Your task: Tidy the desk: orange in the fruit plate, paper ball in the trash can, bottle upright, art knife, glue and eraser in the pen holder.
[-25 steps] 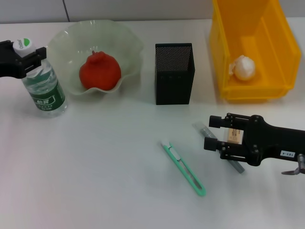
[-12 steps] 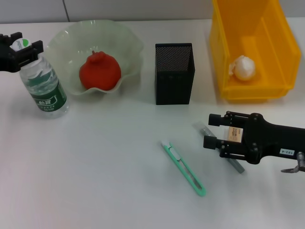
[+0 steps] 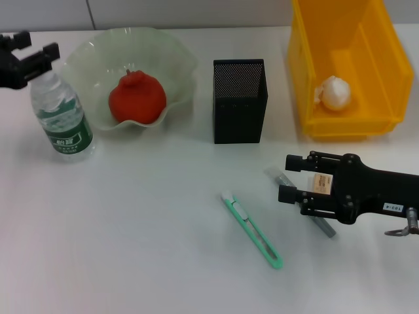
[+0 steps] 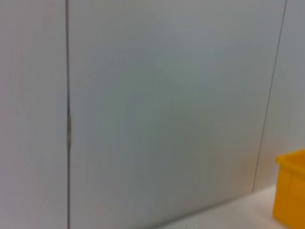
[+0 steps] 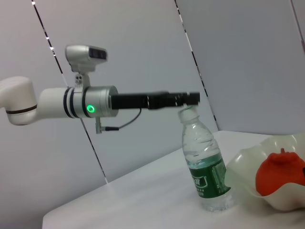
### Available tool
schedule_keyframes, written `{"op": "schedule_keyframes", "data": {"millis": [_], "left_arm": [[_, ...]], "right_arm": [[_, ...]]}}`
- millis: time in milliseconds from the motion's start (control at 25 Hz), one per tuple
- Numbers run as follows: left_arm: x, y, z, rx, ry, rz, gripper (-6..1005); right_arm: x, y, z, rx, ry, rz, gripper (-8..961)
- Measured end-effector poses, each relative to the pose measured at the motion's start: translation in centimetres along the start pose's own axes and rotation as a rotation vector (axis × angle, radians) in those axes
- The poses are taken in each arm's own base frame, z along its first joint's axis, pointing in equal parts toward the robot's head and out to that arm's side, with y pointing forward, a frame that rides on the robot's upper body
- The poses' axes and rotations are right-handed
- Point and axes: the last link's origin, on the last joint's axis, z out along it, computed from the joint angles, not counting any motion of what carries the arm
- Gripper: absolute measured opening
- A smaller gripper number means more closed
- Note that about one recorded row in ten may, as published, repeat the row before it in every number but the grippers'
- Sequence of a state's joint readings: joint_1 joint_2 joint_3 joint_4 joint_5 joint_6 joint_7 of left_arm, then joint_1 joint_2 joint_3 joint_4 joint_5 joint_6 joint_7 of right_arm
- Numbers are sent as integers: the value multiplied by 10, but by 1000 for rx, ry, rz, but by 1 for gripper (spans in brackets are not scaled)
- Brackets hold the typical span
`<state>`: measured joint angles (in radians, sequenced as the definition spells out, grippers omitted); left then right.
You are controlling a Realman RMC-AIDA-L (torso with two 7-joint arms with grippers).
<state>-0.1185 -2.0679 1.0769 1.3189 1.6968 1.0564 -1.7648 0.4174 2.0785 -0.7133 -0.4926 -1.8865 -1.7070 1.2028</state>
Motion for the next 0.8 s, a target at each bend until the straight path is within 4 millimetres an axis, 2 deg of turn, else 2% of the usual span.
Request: {"op": "schedule_keyframes", "data": {"millis": [360,520,640,800], "left_arm": [[19,8,-7,-82,210,-3,616],[20,16,-7,-160,289,-13,615],[18,38,-3,-322,396,40,615],[16,45,-1,-373,419,60,614]], "right_arm": [[1,0,-1,7,-2,3,676],[1,0,-2,12,-5,5,676],[0,-1,-5,21,-17,2,676],[1,-1,-10,35,-21,9,677]]}}
